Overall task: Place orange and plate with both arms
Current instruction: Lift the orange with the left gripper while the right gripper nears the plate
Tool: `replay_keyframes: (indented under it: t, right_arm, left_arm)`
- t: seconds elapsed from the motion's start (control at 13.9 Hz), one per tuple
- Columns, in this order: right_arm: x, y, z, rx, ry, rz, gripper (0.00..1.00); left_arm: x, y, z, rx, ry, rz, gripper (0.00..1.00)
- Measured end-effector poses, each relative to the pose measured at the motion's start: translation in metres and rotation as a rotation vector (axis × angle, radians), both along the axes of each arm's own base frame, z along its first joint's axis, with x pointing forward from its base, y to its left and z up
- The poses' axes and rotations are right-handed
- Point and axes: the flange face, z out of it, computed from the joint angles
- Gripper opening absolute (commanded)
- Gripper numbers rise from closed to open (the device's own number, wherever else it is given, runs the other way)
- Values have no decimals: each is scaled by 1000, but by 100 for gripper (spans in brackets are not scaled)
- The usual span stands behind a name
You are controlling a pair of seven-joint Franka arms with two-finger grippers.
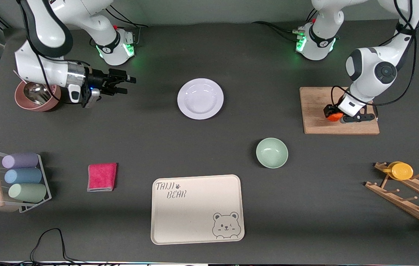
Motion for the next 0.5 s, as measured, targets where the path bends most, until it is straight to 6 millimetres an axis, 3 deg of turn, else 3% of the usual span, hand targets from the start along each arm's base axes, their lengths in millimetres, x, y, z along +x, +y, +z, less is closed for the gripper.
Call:
replay_keyframes:
  t: [0.14, 0.5]
  right_arm:
    - [-9, -6, -36, 72, -21, -21, 100]
    - [-31, -3, -110, 190, -78, -40, 100]
  left_arm:
    - [16, -6, 37, 7, 14, -16, 0]
    - [65, -30, 187, -41, 66, -25, 0]
